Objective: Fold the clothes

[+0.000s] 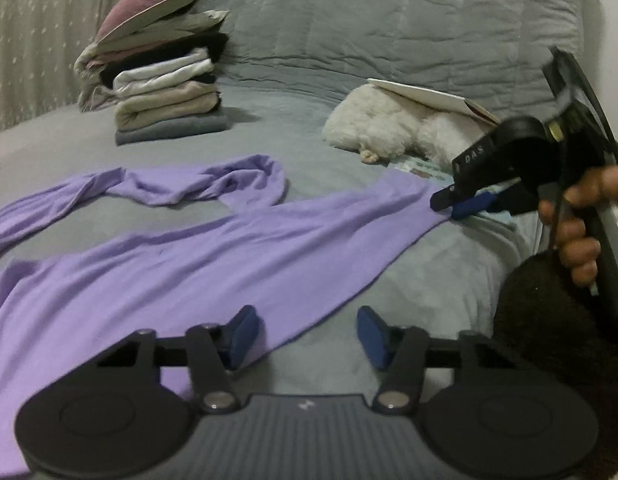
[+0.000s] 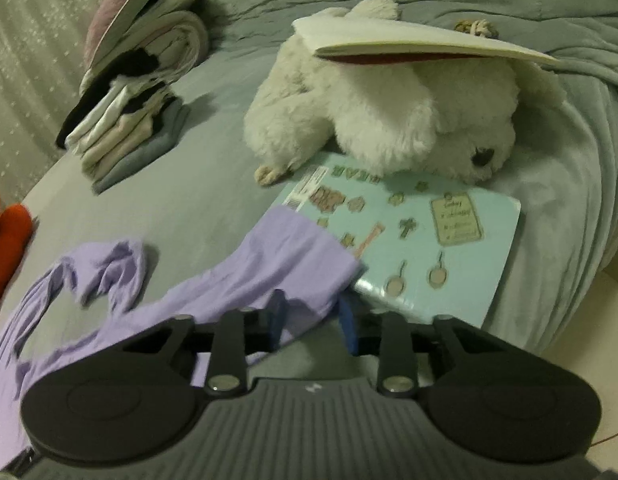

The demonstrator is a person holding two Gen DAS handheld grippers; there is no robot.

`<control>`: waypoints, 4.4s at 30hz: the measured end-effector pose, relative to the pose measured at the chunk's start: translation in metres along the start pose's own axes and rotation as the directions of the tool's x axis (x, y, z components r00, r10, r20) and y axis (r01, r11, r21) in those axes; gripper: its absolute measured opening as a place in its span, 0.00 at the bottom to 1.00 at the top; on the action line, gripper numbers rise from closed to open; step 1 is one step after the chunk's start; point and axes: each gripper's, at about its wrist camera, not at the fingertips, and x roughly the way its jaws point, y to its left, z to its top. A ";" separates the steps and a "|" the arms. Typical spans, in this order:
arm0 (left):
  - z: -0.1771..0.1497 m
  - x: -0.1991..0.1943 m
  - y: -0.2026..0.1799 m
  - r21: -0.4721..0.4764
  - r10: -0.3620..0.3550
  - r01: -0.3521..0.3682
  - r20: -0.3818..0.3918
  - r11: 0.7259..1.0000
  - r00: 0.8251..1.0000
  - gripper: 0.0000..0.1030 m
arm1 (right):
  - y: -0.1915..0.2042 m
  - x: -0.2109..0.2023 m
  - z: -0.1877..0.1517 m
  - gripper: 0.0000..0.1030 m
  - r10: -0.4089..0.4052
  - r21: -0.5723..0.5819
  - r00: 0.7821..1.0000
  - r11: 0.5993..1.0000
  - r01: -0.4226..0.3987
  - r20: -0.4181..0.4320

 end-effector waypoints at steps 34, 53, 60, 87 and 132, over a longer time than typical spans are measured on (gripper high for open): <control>0.020 -0.053 0.074 -0.093 0.142 -0.141 -0.001 0.986 0.990 0.88 | 0.048 -0.022 0.000 0.39 -0.024 -0.232 0.999 0.972 0.034 0.049; 0.040 -0.047 0.188 -0.202 0.319 -0.319 -0.030 0.926 0.947 0.97 | 0.146 0.054 0.009 0.48 0.078 -0.362 0.988 0.924 -0.121 -0.130; 0.056 -0.015 0.190 -0.153 0.321 -0.320 -0.024 0.935 0.947 0.97 | 0.155 0.082 0.022 0.37 0.064 -0.361 0.988 0.926 -0.112 -0.142; 0.068 0.014 0.210 -0.256 0.309 -0.298 0.001 0.920 0.951 0.97 | 0.233 0.106 0.072 0.05 0.219 -0.441 0.968 0.862 -0.251 -0.125; 0.111 0.084 0.160 -0.141 0.235 -0.234 -0.009 0.962 0.972 0.85 | 0.171 0.140 0.093 0.43 0.493 0.047 0.780 0.855 -0.517 -0.385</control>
